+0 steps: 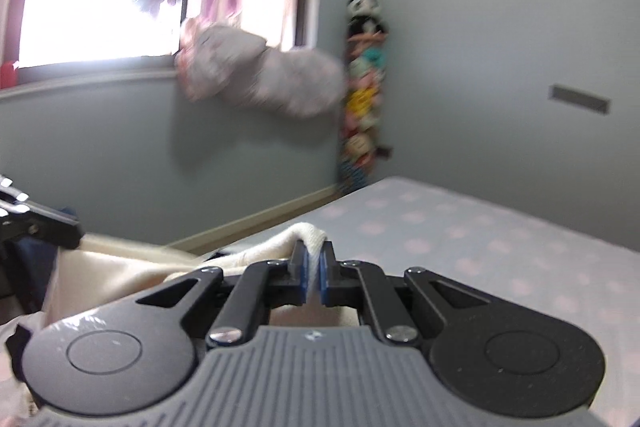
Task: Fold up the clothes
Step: 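Lift the cream garment with both grippers and spread it across the bed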
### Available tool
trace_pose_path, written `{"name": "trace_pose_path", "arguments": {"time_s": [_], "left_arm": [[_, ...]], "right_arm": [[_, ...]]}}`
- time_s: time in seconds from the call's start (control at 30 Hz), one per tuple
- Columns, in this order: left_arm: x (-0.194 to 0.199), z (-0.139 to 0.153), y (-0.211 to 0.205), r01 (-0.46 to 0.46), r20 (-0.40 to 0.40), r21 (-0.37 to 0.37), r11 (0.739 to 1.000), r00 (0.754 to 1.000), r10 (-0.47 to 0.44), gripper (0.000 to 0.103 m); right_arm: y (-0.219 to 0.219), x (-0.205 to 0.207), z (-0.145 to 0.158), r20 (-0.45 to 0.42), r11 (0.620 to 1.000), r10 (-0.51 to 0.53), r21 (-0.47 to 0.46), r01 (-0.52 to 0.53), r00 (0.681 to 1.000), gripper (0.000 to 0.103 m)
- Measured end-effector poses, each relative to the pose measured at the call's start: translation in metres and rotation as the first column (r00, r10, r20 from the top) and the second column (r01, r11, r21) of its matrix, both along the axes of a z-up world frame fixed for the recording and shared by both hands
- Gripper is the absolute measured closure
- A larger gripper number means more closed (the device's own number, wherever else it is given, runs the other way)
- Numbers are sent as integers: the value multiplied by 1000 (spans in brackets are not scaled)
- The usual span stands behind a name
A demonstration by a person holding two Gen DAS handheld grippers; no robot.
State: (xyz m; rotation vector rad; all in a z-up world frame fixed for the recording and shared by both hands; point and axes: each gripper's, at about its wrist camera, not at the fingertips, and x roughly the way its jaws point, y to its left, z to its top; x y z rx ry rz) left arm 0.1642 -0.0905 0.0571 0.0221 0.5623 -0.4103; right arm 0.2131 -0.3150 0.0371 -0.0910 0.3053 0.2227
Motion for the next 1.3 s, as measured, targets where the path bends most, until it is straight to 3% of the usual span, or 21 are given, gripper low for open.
{"name": "trace_pose_path", "arguments": {"time_s": [0.1,0.2,0.3,0.4,0.53,0.67,0.83,1.0,1.07,1.13,1.3], "left_arm": [[-25,9,-33,64,51,-49,997,997,-61,103],[-43,13,-64,129,67,-45,991,990,-126,103],[-53,16,-74,146,69,28,989,987,-148,103],[-53,14,-63,104,42,97,990,993,-108,103],[-52,6,-40,36,-6,169,985,999,-35,103],[-51,-5,-31,17,-51,199,980,999,-7,103],[-53,-17,-28,29,-97,220,975,995,-8,103],[-50,-27,-29,51,-115,241,969,993,-24,103],[-47,-29,-29,57,-119,248,967,993,-28,103],[-44,-30,-30,66,-122,248,966,992,-36,103],[-36,-38,-35,95,-138,246,965,988,-63,103]], "right_arm": [[-35,-23,12,16,999,-51,19,51,999,96],[-65,-51,14,25,995,-98,31,97,995,96],[-93,-82,14,45,988,-151,32,149,988,96],[-127,-115,11,68,973,-228,58,224,971,96],[-182,-143,-4,15,941,-329,84,326,944,96],[-225,-173,-30,-47,891,-448,62,450,893,96],[-268,-200,-67,-176,812,-567,47,582,805,96],[-268,-201,-105,-307,800,-561,38,598,769,96],[-279,-226,-115,-335,798,-555,45,601,762,95],[-281,-228,-121,-351,800,-547,50,598,760,89],[-285,-234,-118,-341,815,-535,35,579,773,87]]}}
